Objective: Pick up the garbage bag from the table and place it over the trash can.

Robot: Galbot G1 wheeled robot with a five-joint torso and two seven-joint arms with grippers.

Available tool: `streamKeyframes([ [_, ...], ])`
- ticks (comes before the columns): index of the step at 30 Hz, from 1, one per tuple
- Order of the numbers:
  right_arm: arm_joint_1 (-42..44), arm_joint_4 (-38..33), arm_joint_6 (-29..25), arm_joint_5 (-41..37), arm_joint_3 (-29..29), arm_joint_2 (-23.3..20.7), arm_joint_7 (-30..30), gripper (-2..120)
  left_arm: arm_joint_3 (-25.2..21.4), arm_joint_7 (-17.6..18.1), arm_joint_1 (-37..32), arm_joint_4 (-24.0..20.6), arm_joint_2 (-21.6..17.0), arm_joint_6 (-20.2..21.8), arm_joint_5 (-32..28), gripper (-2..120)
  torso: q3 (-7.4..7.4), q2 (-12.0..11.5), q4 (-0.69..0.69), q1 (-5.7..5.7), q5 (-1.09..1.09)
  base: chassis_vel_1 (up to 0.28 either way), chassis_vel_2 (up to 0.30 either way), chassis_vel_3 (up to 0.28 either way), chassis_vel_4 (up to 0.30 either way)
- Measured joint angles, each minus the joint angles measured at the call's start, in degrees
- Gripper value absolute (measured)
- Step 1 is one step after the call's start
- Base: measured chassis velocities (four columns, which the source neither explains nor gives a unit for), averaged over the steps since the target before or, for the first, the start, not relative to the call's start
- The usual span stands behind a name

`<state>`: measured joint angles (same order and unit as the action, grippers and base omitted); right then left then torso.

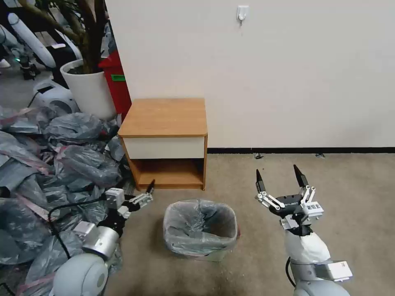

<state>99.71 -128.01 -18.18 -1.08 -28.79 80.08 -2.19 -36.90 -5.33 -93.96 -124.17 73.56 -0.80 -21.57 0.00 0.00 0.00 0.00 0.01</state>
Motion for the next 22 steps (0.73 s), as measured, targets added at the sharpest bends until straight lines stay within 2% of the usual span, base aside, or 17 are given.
streamKeyframes([
  [3,-0.09,0.95,1.59,1.37,-0.62,0.69,-0.39,100,0.16,-0.16,-1.02,0.10,1.49,-1.39,1.31,100,0.00,0.00,0.00,0.00,-0.01,0.000,0.000,0.000,0.000],
  [10,-1.87,4.40,2.78,3.39,-2.06,2.45,-0.83,100,1.95,-1.15,-1.68,4.83,4.37,-5.79,5.52,100,0.00,0.00,0.00,0.00,-0.02,0.000,0.000,0.000,0.000],
  [22,-1.90,5.91,2.75,3.35,-2.20,3.37,-0.86,100,2.81,-1.33,-1.75,6.36,5.87,-8.11,6.70,100,0.00,0.00,0.00,0.00,-0.01,0.000,0.000,0.000,0.000],
])
